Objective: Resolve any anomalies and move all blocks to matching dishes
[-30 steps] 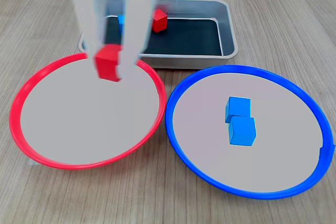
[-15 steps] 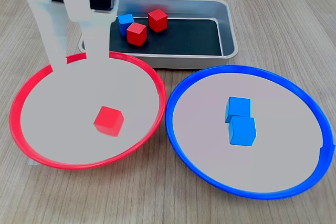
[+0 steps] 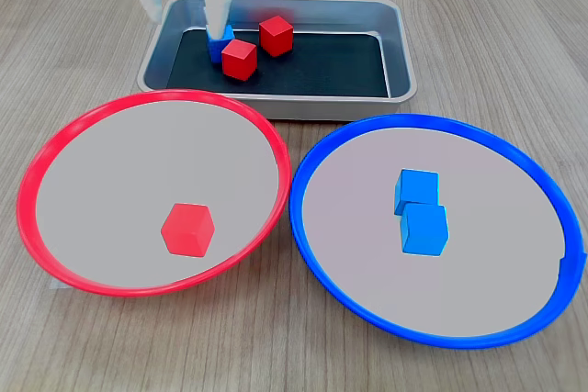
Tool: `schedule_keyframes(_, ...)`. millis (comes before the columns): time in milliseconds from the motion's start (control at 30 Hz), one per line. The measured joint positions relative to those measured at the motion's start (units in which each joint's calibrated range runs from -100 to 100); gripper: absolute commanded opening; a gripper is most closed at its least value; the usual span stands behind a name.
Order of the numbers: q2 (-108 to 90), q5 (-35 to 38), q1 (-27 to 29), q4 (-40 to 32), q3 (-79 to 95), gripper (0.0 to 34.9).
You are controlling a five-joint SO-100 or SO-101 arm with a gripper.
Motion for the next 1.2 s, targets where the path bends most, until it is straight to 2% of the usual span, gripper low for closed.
schedule_keyframes(167, -5.20, 1.95, 0.97, -2.28, 13.07, 18.6)
schedule_keyframes(333, -6.14, 1.12, -2.30, -5.46, 20.15, 18.6)
schedule_keyframes(567, -3.50, -0.39, -5.84, -8.56, 20.24, 18.6)
schedule_keyframes(800, -0.51, 1.12, -5.49, -10.03, 20.69, 17.4)
schedule_keyframes(900, -0.51, 1.22, -5.49, -11.01, 21.69, 14.9)
schedule_keyframes(1000, -0.34, 1.56, -5.22, -12.40, 23.05, 8.0)
schedule_keyframes(1067, -0.17, 1.66, -5.04, -12.64, 23.77, 0.4)
schedule_keyframes(1200, 0.00, 1.32, -5.04, -13.13, 23.96, 0.2)
